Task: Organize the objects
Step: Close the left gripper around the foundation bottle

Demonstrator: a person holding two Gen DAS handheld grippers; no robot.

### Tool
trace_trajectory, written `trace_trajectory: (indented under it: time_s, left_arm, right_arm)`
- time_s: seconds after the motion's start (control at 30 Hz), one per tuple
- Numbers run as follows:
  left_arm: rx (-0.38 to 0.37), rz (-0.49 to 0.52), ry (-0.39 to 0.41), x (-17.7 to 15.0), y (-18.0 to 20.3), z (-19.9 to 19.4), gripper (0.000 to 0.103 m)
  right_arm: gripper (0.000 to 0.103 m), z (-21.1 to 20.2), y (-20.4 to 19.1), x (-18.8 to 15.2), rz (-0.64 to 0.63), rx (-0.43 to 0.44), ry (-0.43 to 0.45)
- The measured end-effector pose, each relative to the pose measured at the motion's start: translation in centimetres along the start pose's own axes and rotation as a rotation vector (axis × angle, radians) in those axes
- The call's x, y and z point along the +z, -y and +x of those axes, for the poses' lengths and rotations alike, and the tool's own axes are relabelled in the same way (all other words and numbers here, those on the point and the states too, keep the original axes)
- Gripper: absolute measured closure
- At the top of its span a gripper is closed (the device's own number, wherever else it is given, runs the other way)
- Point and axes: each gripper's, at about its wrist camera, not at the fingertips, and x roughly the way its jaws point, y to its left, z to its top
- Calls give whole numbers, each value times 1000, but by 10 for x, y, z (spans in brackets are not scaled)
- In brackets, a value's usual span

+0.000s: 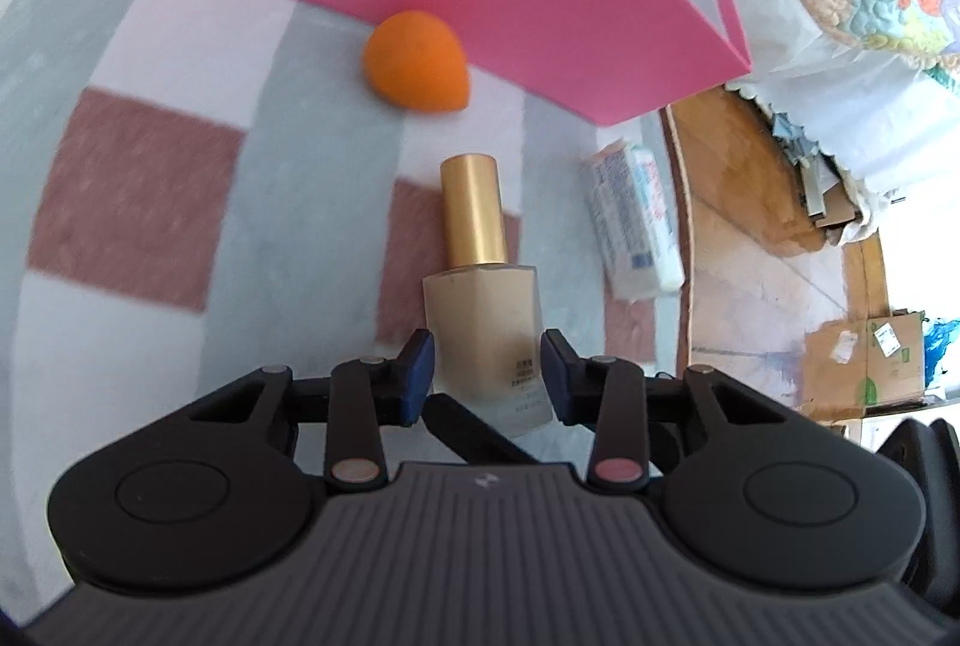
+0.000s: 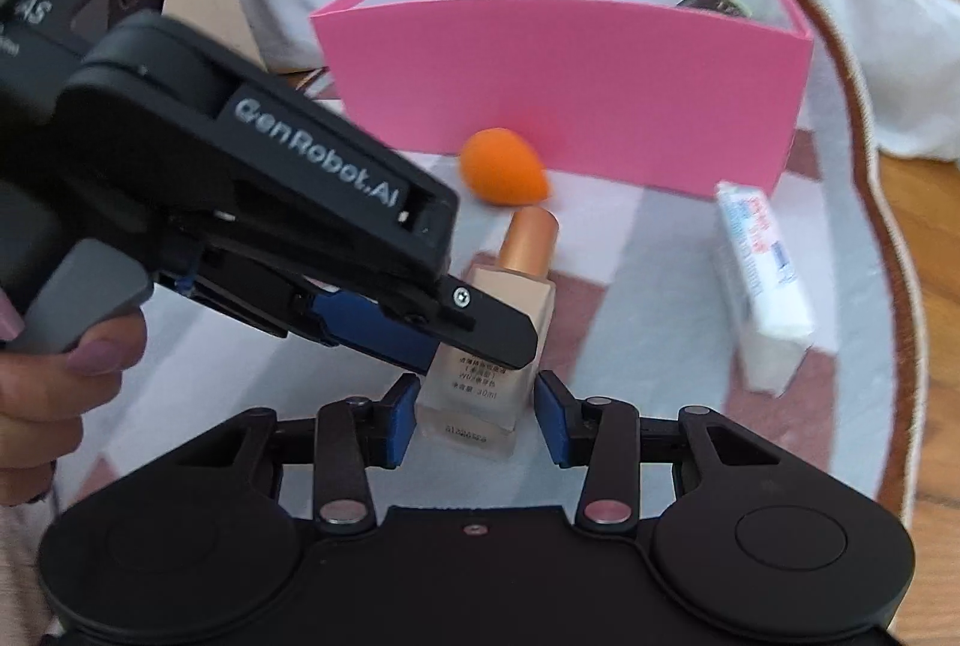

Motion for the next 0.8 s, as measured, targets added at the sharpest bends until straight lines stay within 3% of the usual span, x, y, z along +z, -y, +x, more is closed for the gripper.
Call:
trace_trajectory:
  time_s: [0.2,0.43,0.6,0.8]
  left_arm:
    - [14,8,-10,-1,2,2,59]
    - [-3,-12,-14,-5,0,6,57]
    - [20,19,-2,-9,5,6,55]
    - [30,40,9,-14,9,4,52]
  right_arm:
    - [63,-3,25,-2,139,90,-1]
    - [64,-10,7,-6,-5,15,-14]
    - [61,3,-15,-5,-182,-74,-67]
    - [62,-3,-14,1,-107,-70,-91]
